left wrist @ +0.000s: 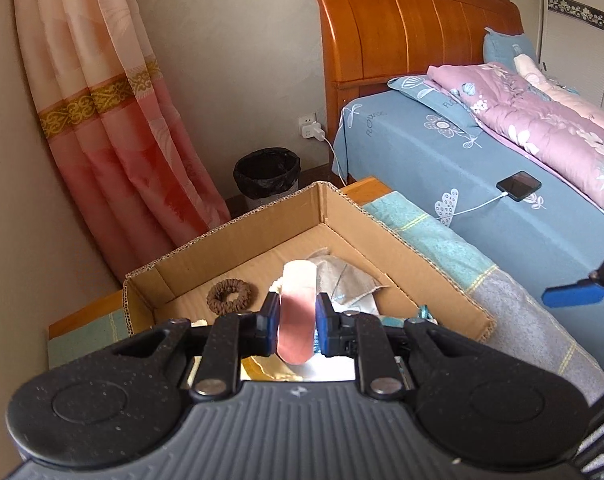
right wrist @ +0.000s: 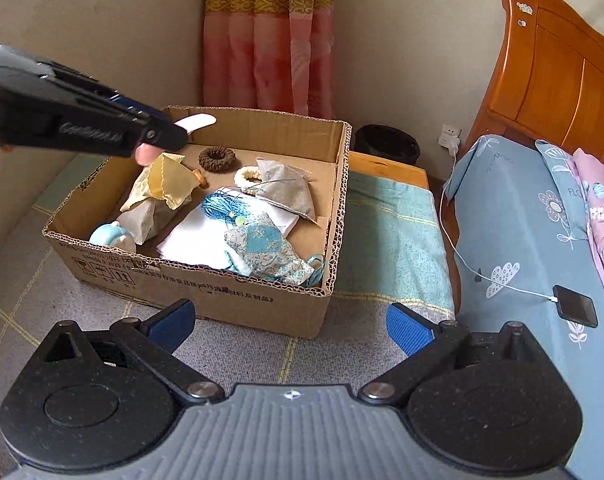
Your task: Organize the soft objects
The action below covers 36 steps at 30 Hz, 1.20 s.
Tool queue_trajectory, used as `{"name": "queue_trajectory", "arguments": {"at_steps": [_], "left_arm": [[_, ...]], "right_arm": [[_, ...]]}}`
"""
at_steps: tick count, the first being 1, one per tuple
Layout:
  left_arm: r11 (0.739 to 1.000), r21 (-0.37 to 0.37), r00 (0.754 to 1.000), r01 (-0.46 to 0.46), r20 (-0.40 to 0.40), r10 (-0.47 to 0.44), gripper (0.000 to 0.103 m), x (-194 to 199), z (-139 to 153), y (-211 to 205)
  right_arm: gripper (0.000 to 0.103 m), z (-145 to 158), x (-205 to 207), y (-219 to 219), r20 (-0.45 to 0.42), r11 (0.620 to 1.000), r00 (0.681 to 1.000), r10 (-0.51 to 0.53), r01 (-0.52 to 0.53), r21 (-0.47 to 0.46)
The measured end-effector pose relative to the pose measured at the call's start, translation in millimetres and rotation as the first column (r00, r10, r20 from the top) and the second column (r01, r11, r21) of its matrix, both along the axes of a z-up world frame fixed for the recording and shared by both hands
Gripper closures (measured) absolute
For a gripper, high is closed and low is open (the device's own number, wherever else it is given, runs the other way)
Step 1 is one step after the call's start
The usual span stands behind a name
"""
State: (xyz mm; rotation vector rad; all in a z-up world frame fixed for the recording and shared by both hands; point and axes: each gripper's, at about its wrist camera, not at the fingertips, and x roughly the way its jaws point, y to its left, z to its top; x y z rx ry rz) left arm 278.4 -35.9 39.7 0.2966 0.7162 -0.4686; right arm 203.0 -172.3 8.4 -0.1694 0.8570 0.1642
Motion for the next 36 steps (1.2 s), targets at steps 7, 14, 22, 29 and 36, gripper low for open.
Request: {"name": "queue_trajectory", "arguments": {"at_steps": [7, 14, 22, 29, 36], "left_arm": [[0.996, -0.007, 0.996, -0.091, 0.005, 0.091, 0.027, 20, -9, 2], [0.985, -0.048, 0.972, -0.168, 0.159, 0.174, 0.003, -28, 13, 21], [0.936, 0.006, 0.92, -0.351, 0.19, 0.343, 0.001, -99, 11, 44], [0.885, 0.008, 0.884, -0.466, -0.012, 0.466, 0.001, -126, -8, 62], [0.868, 0.021, 0.867, -0.496, -0.035, 0.496, 0.001, -145, -12, 65]], "right_arm": [[0.0, 5, -6, 0, 0.016, 1.0, 1.0, -0.005, 0.005, 0.02], [0.0, 9, -12, 1, 0.033, 0.999, 0.999, -0.024, 0.023, 0.023], [0.0, 8, -18, 4, 0.033, 0.991, 0.991, -0.132, 0.132, -0.007], [0.0, 8, -33, 14, 0.005, 0.983, 0.984, -0.18, 0.18, 0.02], [0.0, 15, -47, 23, 0.013, 0.983, 0.983, -0.184, 0.184, 0.025]]}}
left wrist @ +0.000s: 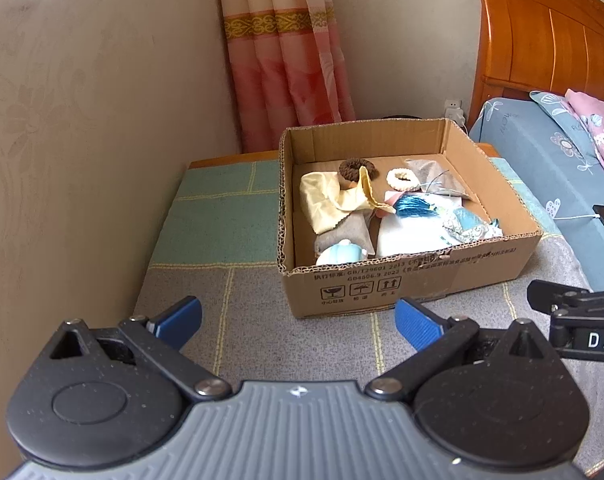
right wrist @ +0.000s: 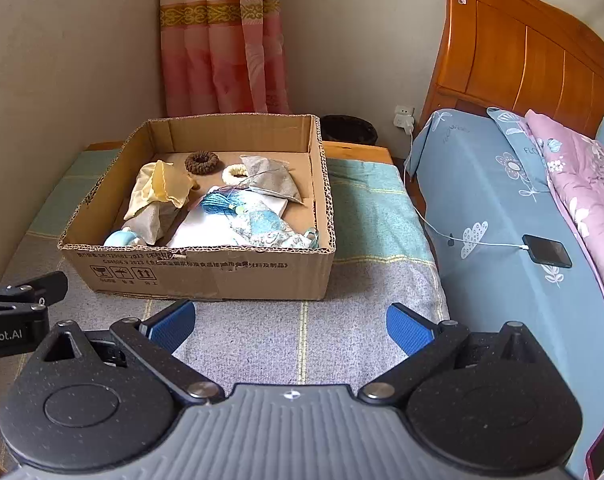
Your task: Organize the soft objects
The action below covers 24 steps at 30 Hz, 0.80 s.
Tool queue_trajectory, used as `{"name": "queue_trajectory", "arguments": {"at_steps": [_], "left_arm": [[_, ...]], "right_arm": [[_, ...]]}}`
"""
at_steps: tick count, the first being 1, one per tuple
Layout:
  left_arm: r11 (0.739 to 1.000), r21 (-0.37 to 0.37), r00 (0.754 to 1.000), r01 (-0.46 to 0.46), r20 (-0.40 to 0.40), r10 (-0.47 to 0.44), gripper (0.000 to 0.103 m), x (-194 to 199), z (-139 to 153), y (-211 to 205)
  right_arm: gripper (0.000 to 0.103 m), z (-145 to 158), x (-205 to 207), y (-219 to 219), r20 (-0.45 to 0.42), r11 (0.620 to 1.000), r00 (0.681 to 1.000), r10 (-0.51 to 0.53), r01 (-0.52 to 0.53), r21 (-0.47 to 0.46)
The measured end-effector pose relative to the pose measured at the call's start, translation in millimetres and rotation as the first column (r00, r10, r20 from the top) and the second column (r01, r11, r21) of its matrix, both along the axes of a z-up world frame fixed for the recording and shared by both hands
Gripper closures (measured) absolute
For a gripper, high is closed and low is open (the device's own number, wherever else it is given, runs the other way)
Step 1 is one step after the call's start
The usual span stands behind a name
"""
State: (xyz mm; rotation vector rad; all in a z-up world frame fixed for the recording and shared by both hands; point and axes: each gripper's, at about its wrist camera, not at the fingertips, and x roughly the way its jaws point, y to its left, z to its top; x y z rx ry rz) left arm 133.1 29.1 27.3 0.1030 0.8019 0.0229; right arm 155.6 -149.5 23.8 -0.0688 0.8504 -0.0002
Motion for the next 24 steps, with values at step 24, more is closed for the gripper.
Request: {"name": "queue_trajectory", "arguments": {"at_steps": [24], "left_arm": [[1.0, 0.004, 1.0, -0.023, 0.0, 0.023, 0.001, 0.6, 0.2, 0.3]], "right_arm": [[0.0, 7.0, -5.0, 6.2, 0.023, 1.0, 1.0, 0.004, -0.004, -0.001]]}}
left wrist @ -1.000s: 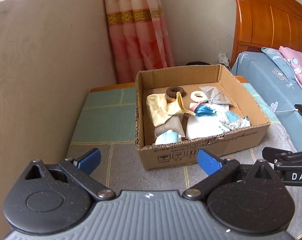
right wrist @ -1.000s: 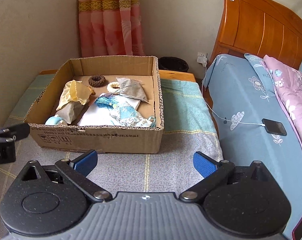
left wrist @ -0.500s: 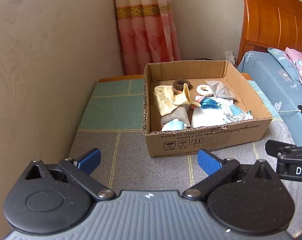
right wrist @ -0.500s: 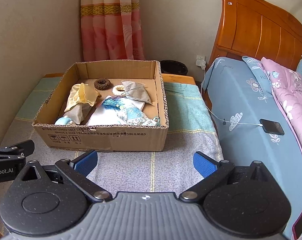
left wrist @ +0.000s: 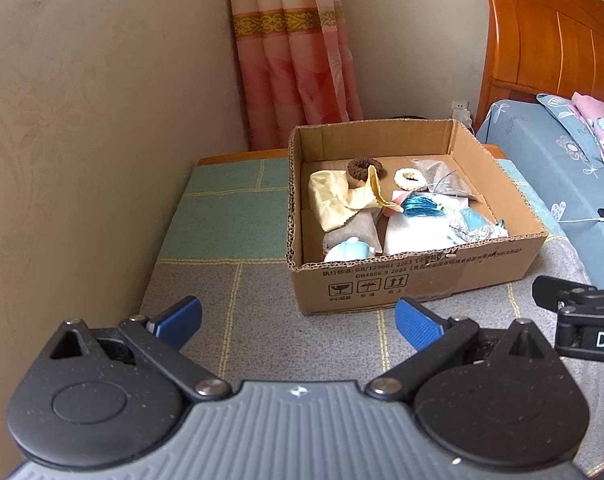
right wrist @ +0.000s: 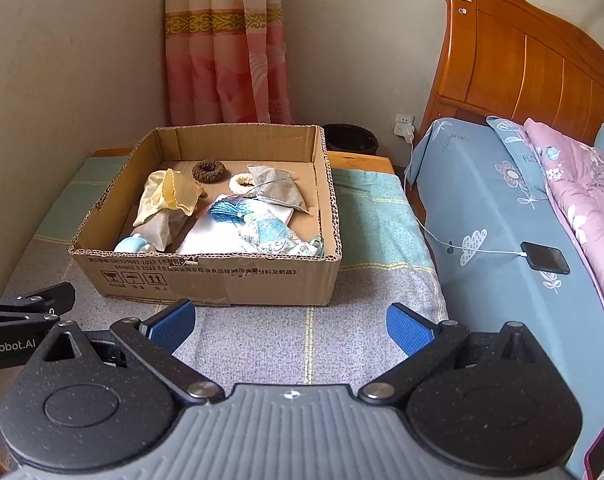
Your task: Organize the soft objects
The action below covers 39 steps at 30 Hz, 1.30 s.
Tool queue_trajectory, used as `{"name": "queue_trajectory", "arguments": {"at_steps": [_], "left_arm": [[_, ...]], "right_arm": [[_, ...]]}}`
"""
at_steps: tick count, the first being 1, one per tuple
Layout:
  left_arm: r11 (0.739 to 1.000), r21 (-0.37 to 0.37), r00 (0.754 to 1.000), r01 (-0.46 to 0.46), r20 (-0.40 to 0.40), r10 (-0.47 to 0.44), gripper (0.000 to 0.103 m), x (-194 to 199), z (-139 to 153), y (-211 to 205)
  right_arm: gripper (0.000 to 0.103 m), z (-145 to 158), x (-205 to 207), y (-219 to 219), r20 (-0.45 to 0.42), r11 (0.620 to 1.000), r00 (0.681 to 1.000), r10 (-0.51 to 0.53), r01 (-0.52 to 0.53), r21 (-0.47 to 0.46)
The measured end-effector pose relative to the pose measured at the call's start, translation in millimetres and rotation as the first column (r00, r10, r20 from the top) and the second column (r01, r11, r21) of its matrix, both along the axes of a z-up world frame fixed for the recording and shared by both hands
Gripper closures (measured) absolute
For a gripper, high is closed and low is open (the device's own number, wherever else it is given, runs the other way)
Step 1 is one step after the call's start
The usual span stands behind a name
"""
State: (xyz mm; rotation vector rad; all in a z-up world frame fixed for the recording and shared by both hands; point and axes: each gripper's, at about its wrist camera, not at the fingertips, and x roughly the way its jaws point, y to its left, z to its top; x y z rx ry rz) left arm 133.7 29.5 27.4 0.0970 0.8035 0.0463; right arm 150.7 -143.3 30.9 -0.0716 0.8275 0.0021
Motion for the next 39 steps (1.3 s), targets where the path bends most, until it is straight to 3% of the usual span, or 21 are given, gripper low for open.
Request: {"name": "queue_trajectory", "arguments": {"at_steps": [39], "left_arm": [[1.0, 0.026, 1.0, -0.004, 0.002, 0.004, 0.001, -2.6, 2.1, -9.5]], "right_arm": [[0.0, -1.1, 1.4, -4.6, 0.003, 1.0, 1.0, 0.008, -0.008, 0.019]]}}
